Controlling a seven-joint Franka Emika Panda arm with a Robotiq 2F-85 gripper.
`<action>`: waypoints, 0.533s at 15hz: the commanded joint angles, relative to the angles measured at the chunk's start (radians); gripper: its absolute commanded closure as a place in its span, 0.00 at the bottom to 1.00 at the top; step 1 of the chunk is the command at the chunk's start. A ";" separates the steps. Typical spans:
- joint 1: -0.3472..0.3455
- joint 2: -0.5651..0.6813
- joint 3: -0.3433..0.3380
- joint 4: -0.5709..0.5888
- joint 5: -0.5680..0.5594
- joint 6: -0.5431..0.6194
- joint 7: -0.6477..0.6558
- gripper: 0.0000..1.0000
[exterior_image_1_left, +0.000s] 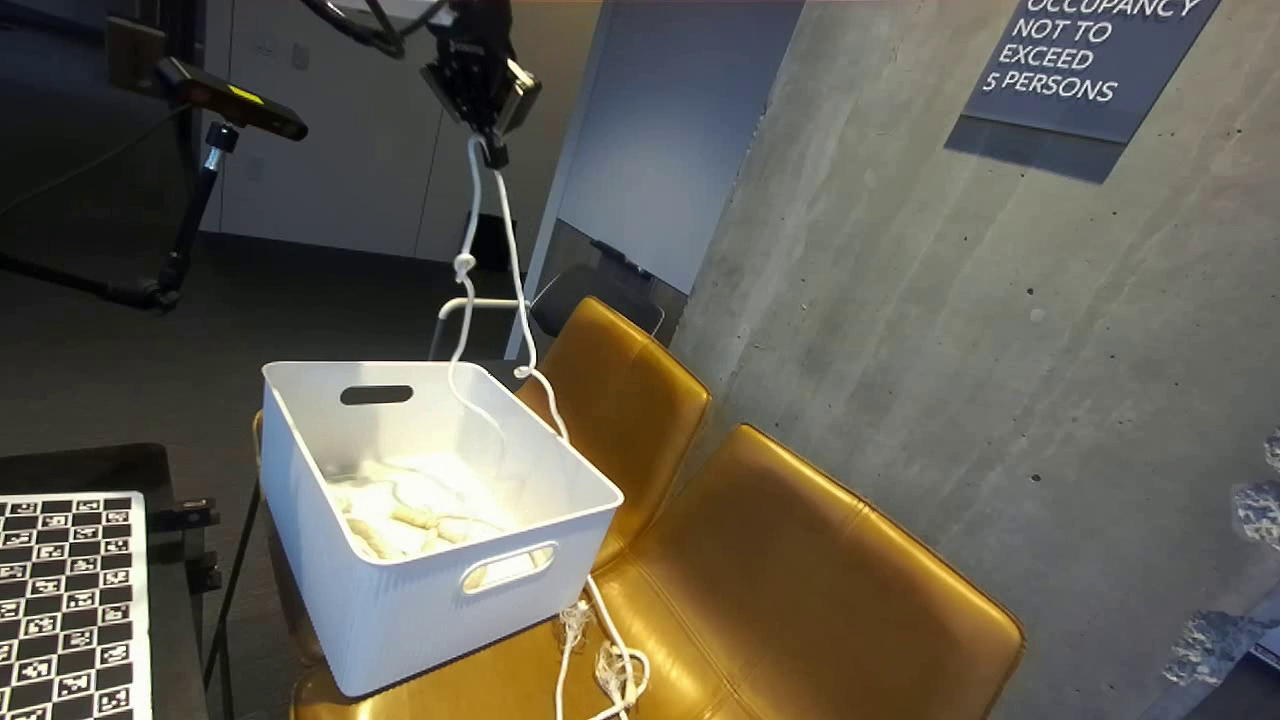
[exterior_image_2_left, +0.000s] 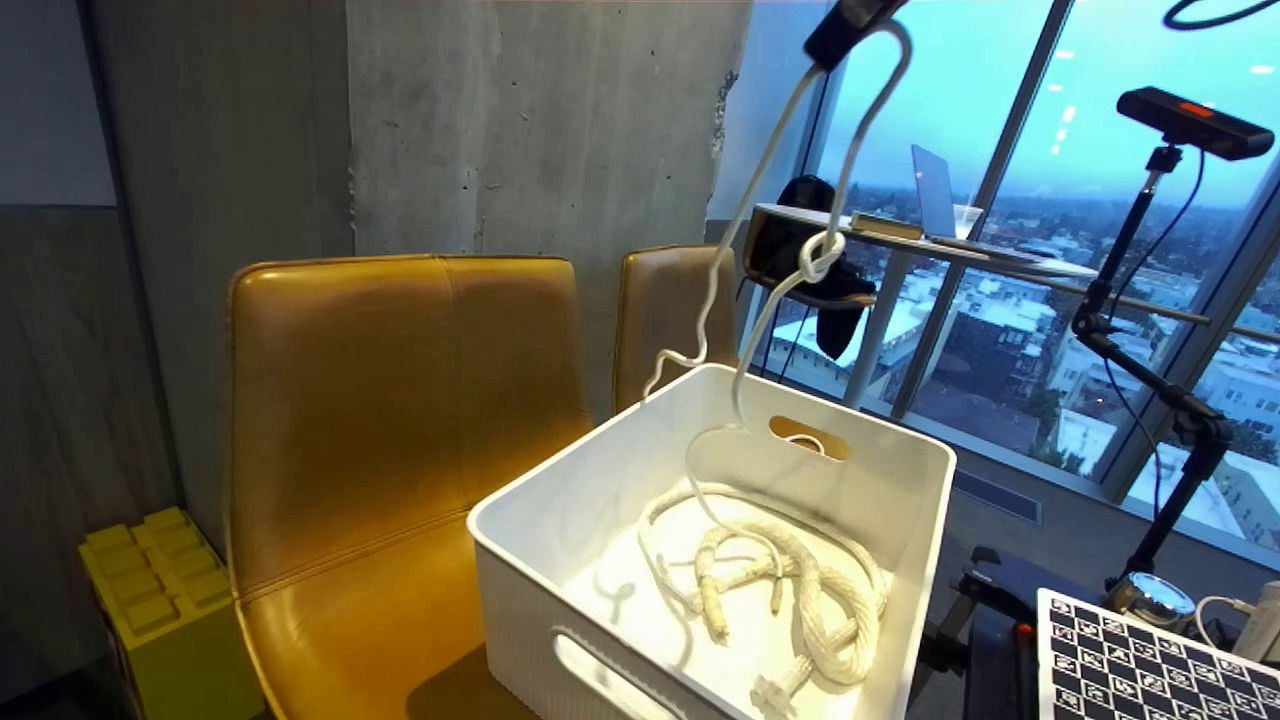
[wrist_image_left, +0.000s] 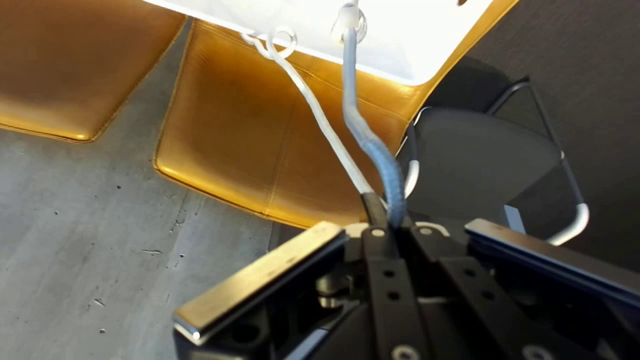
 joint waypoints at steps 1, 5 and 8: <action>0.047 -0.255 -0.010 -0.168 0.047 -0.103 -0.066 0.99; 0.054 -0.454 -0.025 -0.332 0.022 -0.235 -0.050 0.99; 0.030 -0.427 -0.084 -0.380 0.008 -0.186 -0.085 0.99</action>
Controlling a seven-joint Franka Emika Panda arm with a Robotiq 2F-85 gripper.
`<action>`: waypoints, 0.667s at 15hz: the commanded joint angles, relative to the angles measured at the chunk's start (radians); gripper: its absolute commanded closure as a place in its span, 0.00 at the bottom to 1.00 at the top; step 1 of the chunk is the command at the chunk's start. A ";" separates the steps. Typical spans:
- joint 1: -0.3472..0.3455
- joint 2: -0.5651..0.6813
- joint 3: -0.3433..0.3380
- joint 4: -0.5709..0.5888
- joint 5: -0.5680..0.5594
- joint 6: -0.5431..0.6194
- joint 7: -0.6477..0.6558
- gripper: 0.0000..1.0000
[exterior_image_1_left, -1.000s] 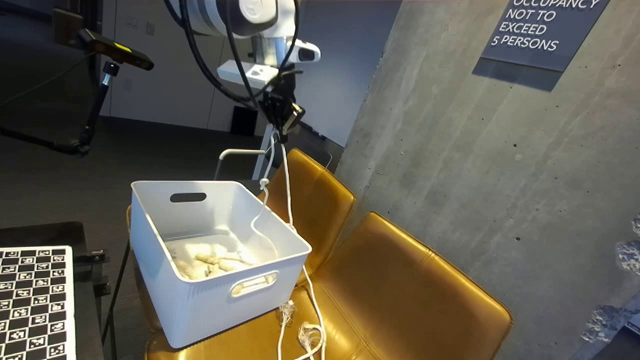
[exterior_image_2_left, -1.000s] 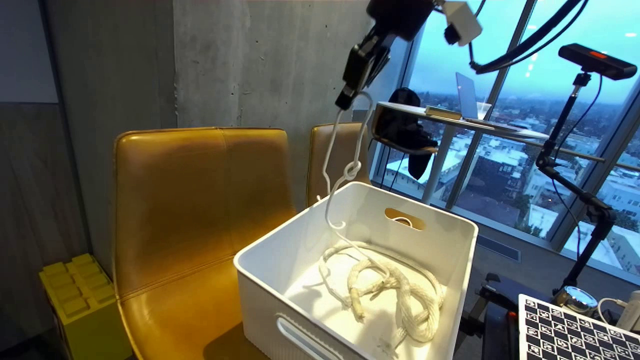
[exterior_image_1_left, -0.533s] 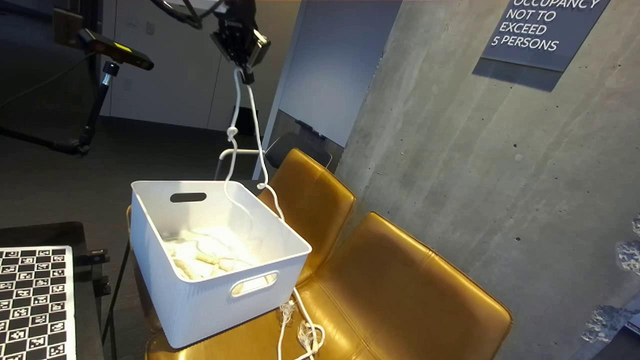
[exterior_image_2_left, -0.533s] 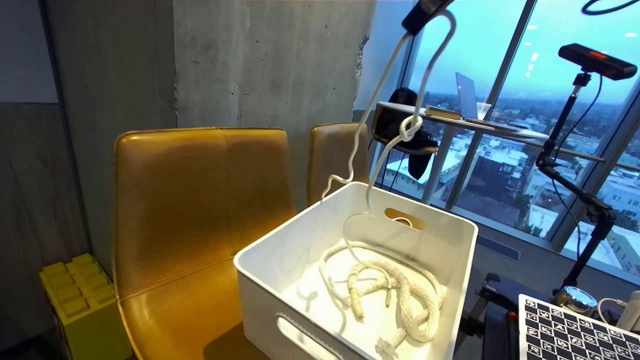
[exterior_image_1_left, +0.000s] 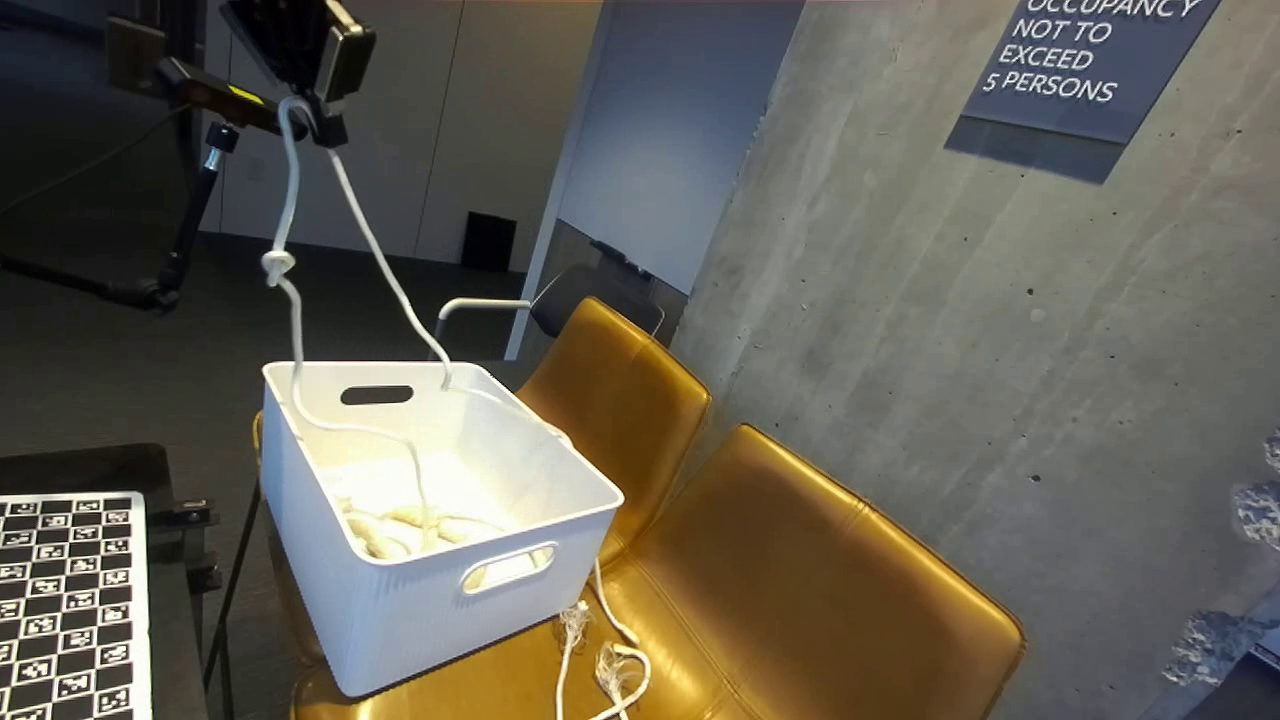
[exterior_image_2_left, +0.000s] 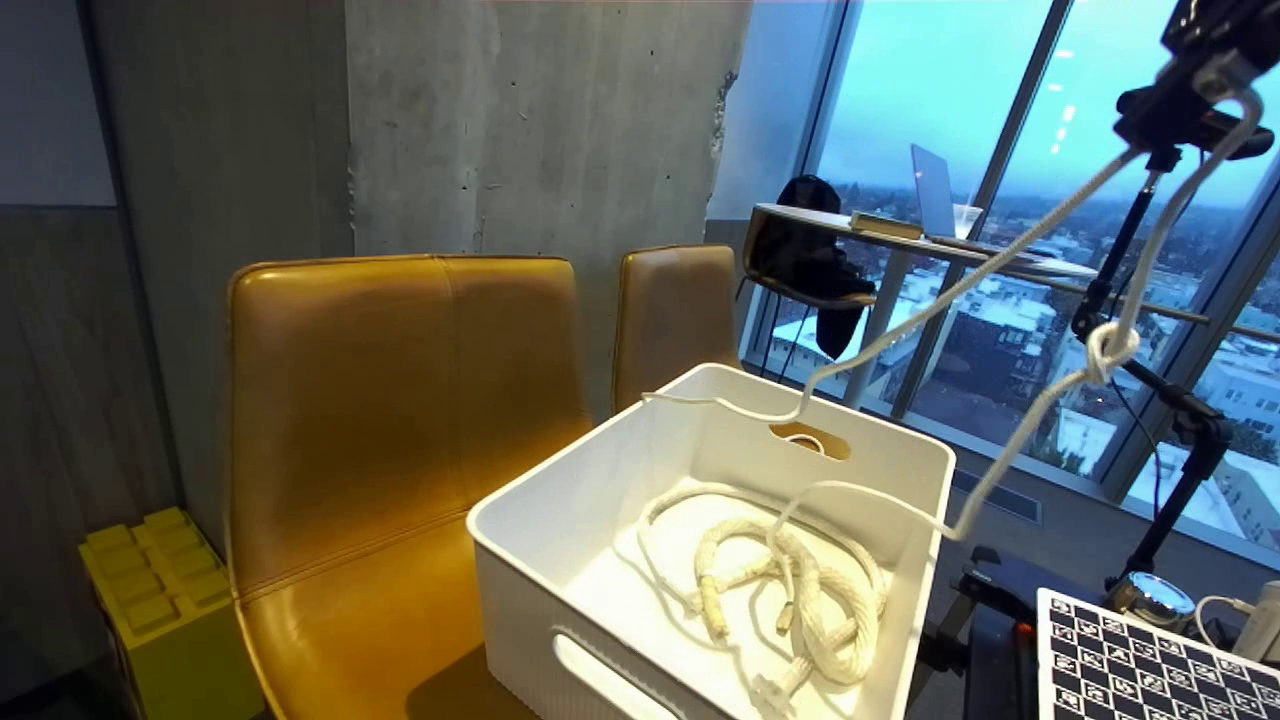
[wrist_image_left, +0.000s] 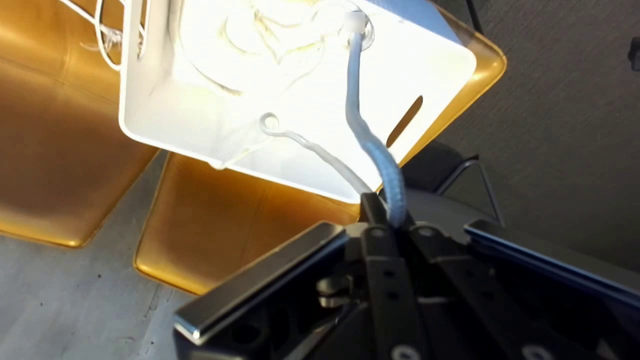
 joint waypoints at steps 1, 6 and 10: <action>-0.016 0.059 -0.095 -0.035 -0.004 0.071 -0.080 0.99; -0.005 0.282 -0.221 0.039 0.048 0.208 -0.194 0.99; 0.008 0.478 -0.210 0.116 0.107 0.346 -0.207 0.99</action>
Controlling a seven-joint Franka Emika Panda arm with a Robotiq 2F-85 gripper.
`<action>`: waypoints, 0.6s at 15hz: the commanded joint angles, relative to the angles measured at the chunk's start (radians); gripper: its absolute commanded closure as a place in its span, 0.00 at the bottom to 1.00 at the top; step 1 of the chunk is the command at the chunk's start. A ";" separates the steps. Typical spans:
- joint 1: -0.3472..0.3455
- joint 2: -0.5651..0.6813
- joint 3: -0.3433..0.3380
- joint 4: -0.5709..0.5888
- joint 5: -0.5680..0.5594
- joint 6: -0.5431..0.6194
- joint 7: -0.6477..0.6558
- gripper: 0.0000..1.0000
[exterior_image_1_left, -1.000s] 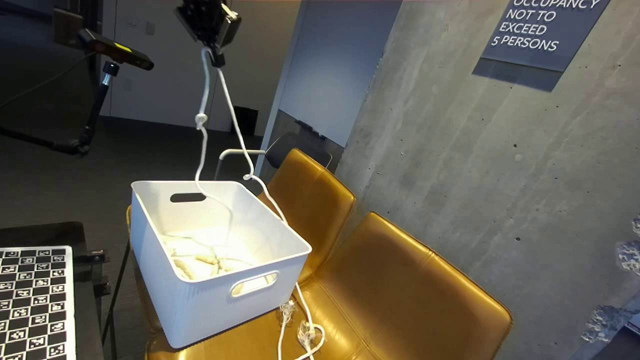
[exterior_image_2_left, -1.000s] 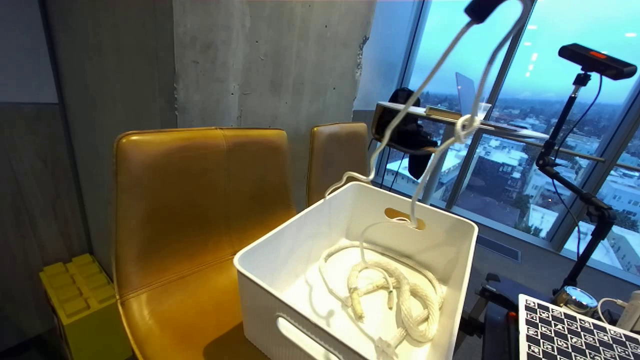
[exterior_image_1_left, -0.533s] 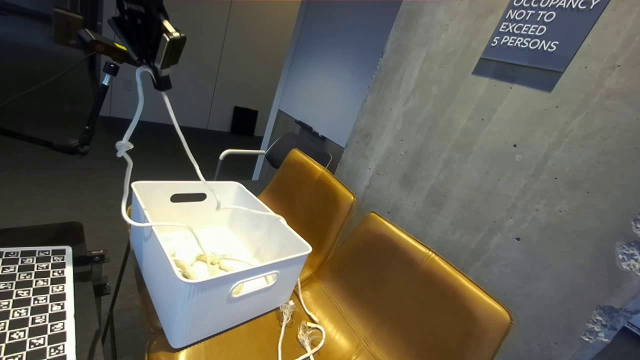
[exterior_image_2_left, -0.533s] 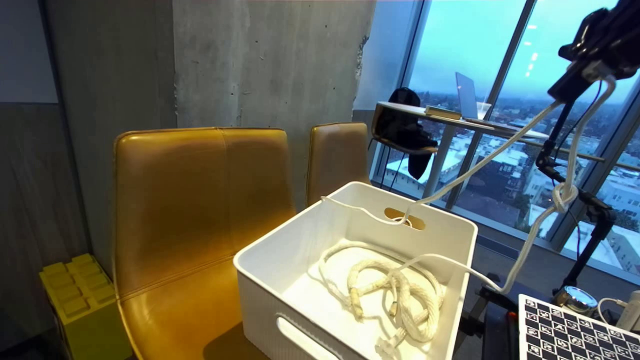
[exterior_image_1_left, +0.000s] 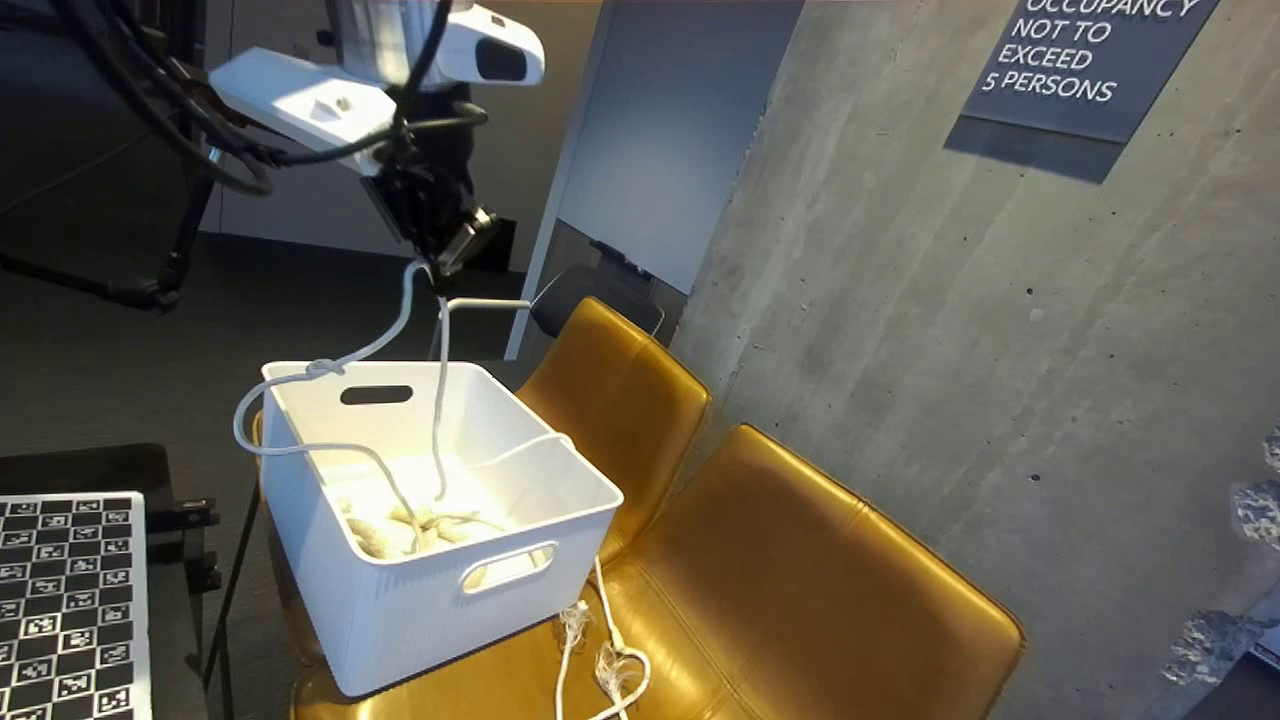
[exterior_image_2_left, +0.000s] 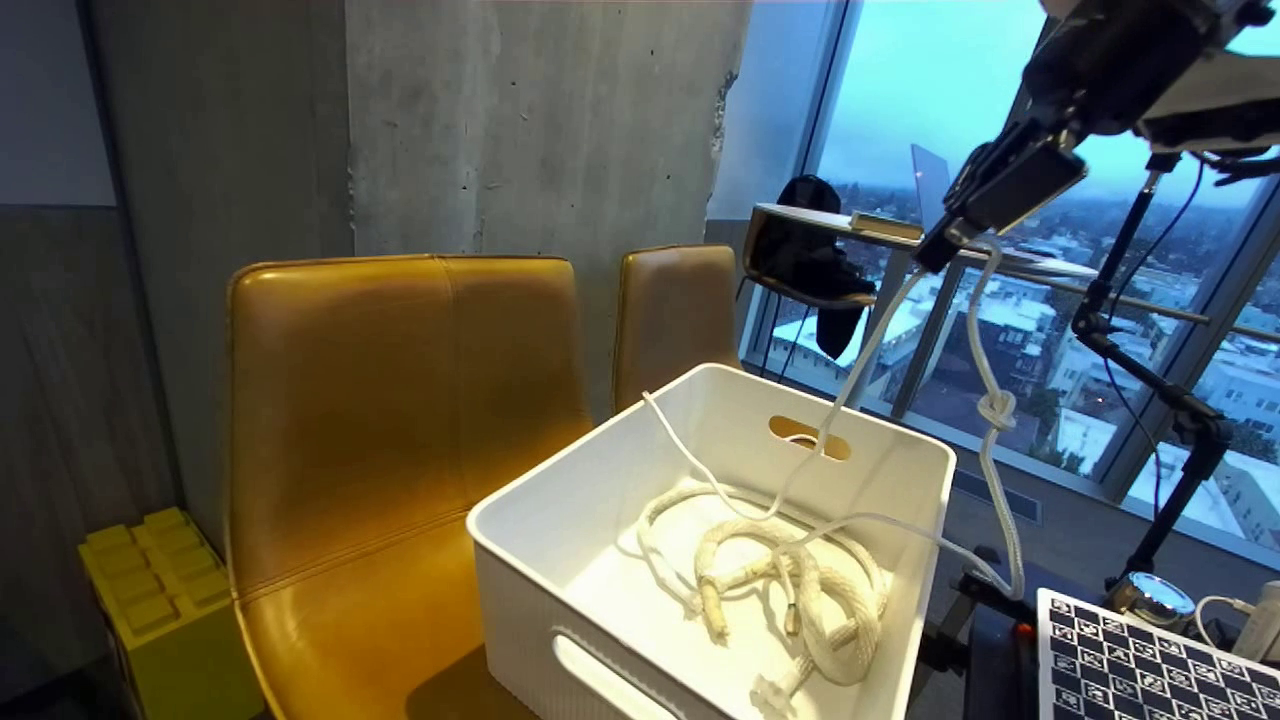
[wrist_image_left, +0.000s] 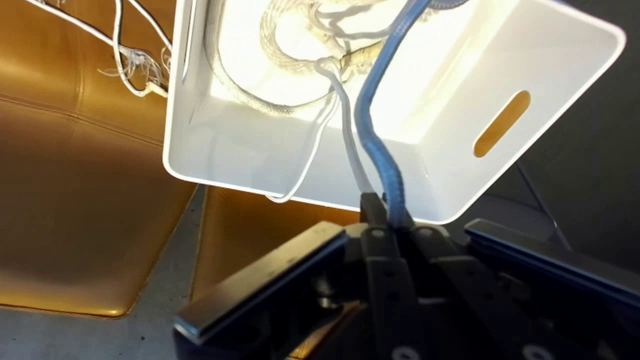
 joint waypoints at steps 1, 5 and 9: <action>0.021 0.191 0.018 0.109 0.069 0.096 -0.016 0.99; 0.000 0.357 0.074 0.219 0.108 0.162 0.010 0.99; -0.047 0.474 0.132 0.313 0.067 0.171 0.058 0.95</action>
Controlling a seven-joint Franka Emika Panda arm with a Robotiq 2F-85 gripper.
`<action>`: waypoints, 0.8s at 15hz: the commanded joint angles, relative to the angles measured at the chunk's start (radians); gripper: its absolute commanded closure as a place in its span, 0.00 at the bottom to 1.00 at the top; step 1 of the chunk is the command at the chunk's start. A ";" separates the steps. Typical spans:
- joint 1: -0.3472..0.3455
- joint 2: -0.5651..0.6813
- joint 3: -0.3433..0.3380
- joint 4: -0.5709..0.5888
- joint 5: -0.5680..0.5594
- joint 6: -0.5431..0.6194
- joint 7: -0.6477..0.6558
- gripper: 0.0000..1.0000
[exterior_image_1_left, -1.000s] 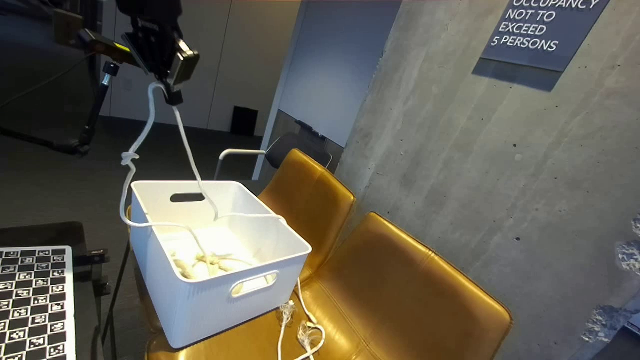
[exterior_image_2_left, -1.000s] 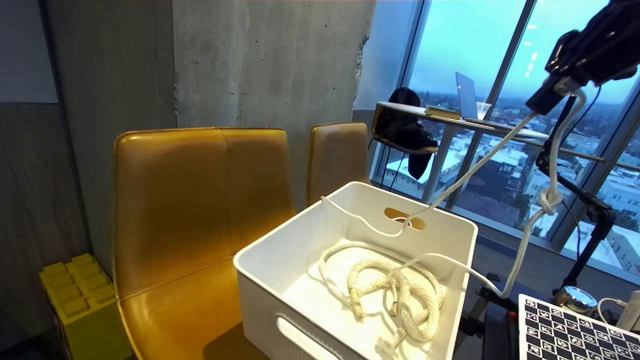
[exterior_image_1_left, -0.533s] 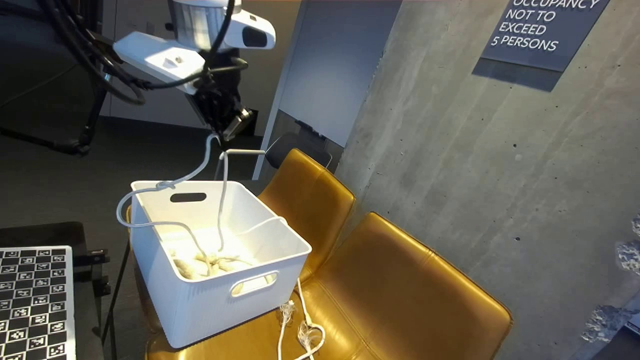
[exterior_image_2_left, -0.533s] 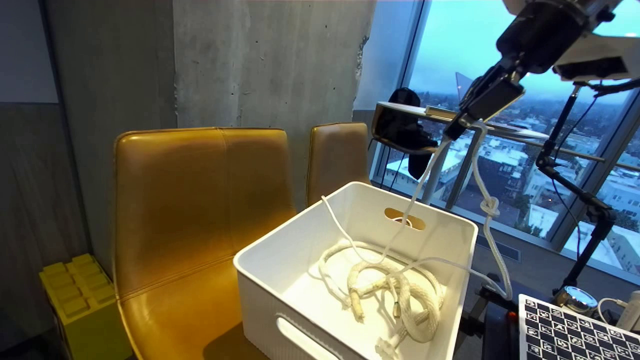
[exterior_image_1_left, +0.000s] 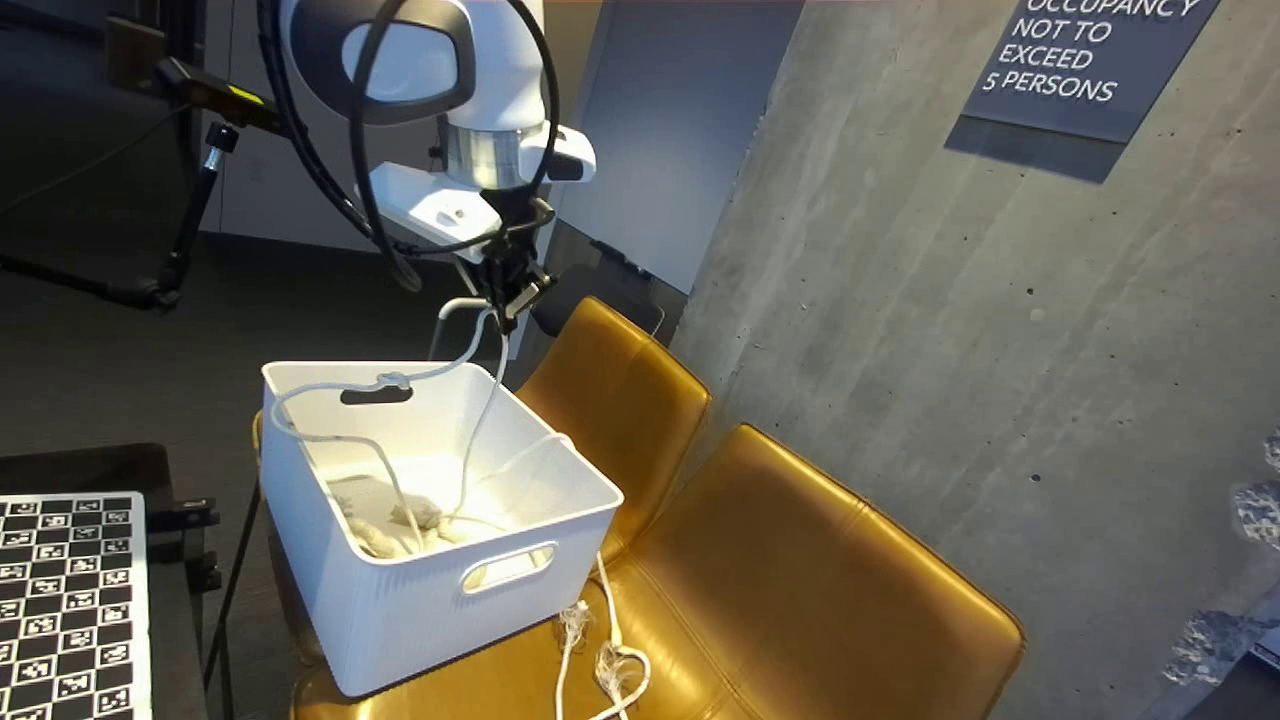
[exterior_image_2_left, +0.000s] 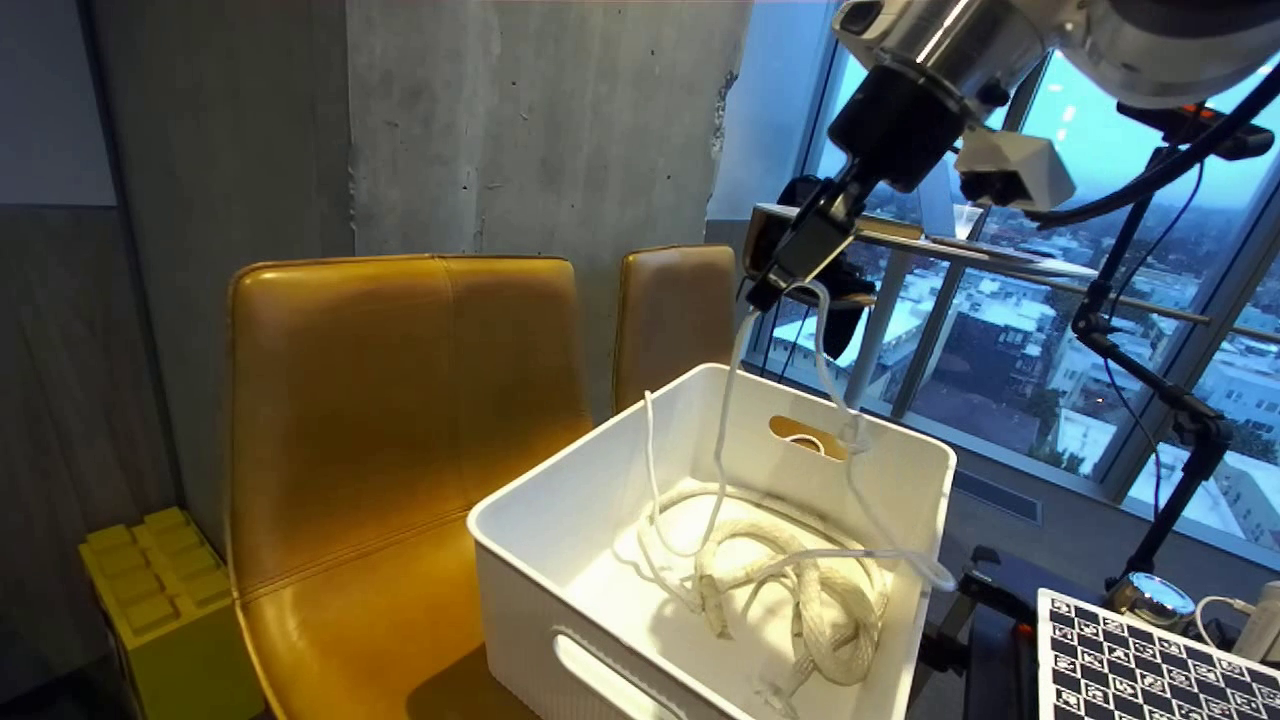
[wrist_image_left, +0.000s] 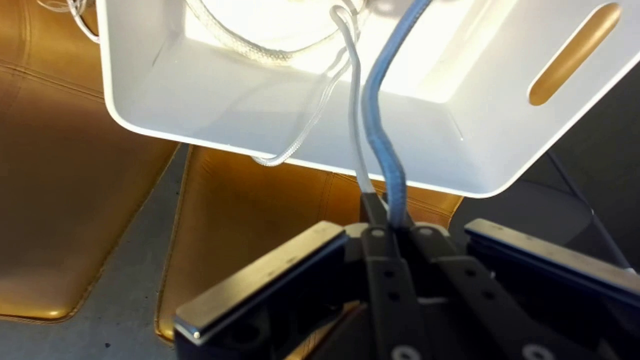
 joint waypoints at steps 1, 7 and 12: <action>-0.058 0.096 0.059 0.081 -0.037 0.011 0.048 0.71; -0.112 0.104 0.092 0.100 -0.095 -0.046 0.085 0.39; -0.151 0.178 0.082 0.190 -0.122 -0.054 0.092 0.03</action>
